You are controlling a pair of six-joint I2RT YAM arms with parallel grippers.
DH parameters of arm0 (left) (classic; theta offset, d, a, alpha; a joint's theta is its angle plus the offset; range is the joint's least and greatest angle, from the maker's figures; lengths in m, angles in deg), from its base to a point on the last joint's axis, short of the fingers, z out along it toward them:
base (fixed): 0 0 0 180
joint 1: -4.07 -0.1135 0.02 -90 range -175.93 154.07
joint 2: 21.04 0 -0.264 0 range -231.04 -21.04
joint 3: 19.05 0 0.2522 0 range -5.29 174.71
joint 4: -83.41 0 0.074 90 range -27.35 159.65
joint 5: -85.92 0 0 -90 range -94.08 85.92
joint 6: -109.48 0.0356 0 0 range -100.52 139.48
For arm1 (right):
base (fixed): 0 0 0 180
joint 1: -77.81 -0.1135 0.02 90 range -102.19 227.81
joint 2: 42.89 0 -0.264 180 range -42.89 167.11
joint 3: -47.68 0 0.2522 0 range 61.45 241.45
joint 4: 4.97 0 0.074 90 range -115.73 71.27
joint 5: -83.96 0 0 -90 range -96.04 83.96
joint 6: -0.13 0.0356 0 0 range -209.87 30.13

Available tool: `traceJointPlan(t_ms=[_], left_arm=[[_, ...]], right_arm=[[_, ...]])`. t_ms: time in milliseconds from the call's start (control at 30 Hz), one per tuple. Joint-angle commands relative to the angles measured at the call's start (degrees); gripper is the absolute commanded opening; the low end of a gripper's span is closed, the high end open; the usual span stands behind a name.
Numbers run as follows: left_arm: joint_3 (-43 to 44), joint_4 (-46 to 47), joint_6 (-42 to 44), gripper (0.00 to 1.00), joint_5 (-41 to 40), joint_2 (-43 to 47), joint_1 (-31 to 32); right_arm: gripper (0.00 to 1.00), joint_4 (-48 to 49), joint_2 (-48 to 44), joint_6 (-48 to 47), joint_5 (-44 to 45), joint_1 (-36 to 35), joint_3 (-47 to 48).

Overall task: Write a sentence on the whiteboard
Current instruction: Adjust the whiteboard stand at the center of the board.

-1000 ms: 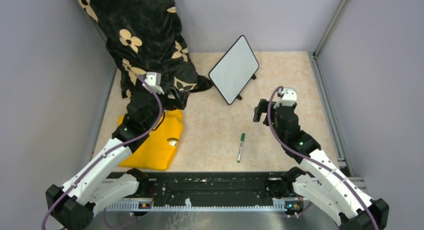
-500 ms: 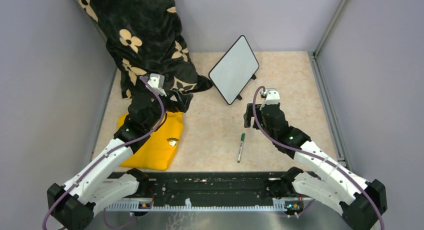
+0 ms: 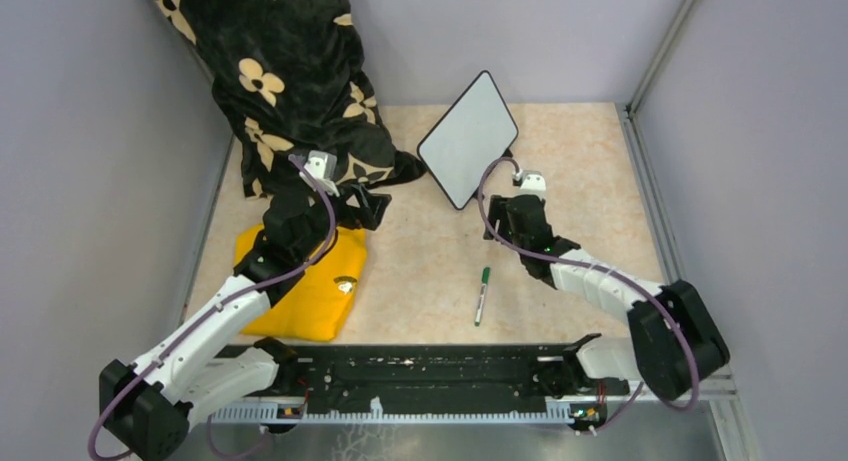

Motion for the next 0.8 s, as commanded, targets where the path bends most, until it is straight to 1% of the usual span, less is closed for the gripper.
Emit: traceJointPlan(t_ms=[0, 67, 133, 233, 300, 400, 433, 533, 767], left_arm=[[-0.43, 2.84, 0.16, 0.99, 1.63, 1.41, -0.24], [-0.51, 3.11, 0.23, 0.99, 1.97, 1.46, -0.24], [-0.53, 3.23, 0.17, 0.99, 1.97, 1.57, -0.26], [-0.54, 3.28, 0.16, 0.99, 1.99, 1.81, -0.25], [-0.48, 3.31, 0.14, 0.99, 3.69, 2.14, -0.25], [-0.49, 3.32, 0.23, 0.99, 3.55, 2.67, -0.24], [-0.45, 3.31, 0.31, 0.99, 3.45, 2.92, -0.26], [-0.47, 3.34, 0.43, 0.99, 3.25, 3.23, -0.24], [-0.46, 3.29, 0.43, 0.99, 3.6, 3.2, -0.24]], right_arm=[[0.68, 13.95, 7.46, -2.08, -3.58, 2.47, 2.11], [0.7, 18.72, 10.55, -3.15, -2.33, 2.56, 1.72], [0.7, 25.79, 12.71, -5.98, -3.61, 2.68, 0.43], [0.69, 23.09, 17.15, -8.03, -4.63, 3.23, 4.13], [0.68, 23.24, 19.88, -9.82, -4.64, 3.36, 5.75], [0.61, 22.27, 24.18, -10.05, -7.83, 5.51, 8.74], [0.6, 22.2, 25.23, -9.82, -8.95, 6.1, 9.4], [0.59, 22.26, 26.95, -10.7, -11.11, 6.62, 11.6], [0.59, 17.86, 32.49, -13.01, -14.11, 8.15, 17.86]])
